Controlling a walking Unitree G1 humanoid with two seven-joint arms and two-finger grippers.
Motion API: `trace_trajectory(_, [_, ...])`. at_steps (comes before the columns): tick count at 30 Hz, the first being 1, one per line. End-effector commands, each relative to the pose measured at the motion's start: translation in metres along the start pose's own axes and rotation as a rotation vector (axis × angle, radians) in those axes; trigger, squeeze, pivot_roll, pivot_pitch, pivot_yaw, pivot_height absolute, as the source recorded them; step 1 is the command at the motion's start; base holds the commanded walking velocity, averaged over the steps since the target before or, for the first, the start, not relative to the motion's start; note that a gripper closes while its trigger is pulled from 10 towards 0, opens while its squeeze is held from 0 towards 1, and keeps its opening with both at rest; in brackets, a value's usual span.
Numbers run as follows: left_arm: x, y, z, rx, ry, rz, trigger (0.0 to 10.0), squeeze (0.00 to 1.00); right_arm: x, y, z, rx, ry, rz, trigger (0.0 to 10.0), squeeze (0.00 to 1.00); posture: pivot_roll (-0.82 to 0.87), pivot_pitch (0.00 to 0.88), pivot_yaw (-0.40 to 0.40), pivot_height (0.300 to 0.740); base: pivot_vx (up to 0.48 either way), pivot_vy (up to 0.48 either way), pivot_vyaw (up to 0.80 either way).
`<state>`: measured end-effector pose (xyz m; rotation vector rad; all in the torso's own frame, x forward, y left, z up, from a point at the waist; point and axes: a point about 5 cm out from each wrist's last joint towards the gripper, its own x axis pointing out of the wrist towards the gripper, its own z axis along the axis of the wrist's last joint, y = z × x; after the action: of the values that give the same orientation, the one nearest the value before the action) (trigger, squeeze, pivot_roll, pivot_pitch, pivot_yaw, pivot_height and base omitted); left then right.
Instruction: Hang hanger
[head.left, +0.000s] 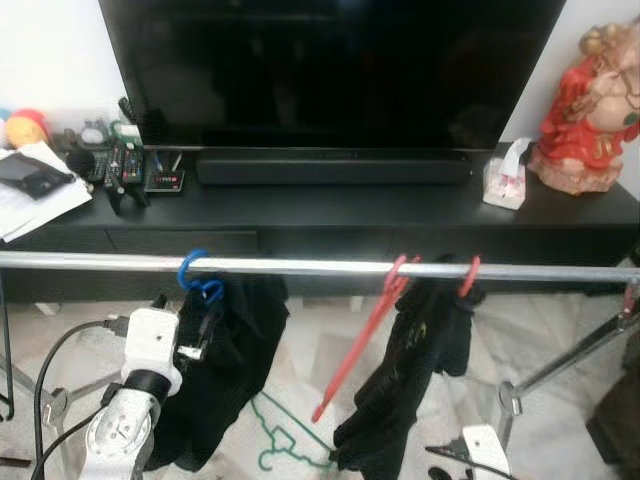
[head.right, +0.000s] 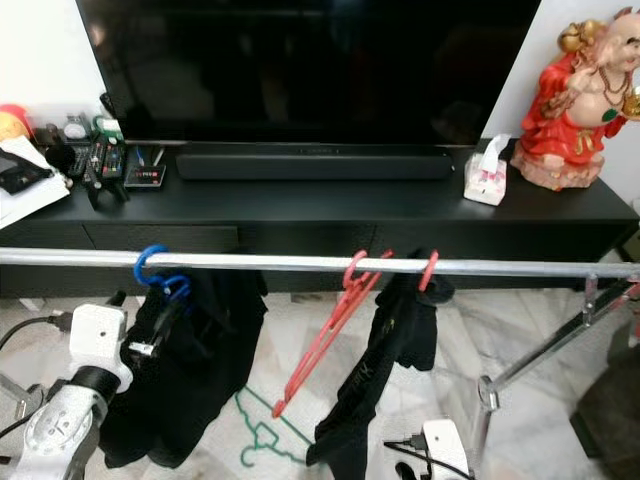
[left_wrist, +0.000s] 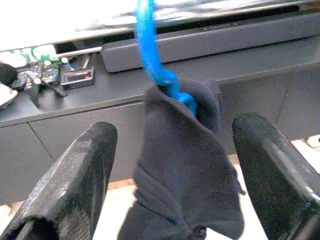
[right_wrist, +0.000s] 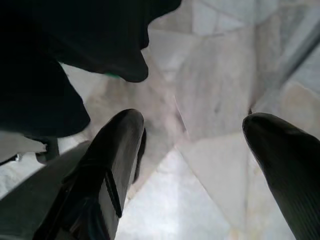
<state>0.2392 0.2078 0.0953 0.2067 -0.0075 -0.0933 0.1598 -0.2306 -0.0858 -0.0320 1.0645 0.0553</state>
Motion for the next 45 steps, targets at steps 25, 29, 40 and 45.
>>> trace_trajectory(25, [0.021, 0.006, -0.030, 0.062, 0.194, -0.185, 10.0, 0.00, -0.001, -0.003, 0.000, 0.004, -0.003, 0.006, 10.0, 0.00, 0.00, 0.083, -0.109, 0.740, 0.000, 0.000, 0.00])
trace_trajectory(29, [0.025, 0.005, -0.025, 0.047, 0.190, -0.274, 10.0, 0.00, -0.001, -0.004, 0.000, 0.007, -0.003, 0.006, 10.0, 0.00, 0.00, 0.082, -0.109, 0.740, 0.000, 0.000, 0.00])
trace_trajectory(40, [0.039, 0.004, -0.011, 0.064, 0.102, -0.291, 10.0, 0.00, -0.001, -0.004, 0.000, 0.005, -0.005, 0.011, 10.0, 0.00, 0.00, 0.082, -0.107, 0.740, 0.000, 0.000, 0.00])
trace_trajectory(45, [0.046, -0.001, -0.011, 0.090, 0.102, -0.280, 10.0, 0.00, -0.001, -0.004, 0.000, 0.016, -0.006, 0.003, 10.0, 0.00, 0.00, 0.082, -0.107, 0.740, 0.000, 0.000, 0.00])
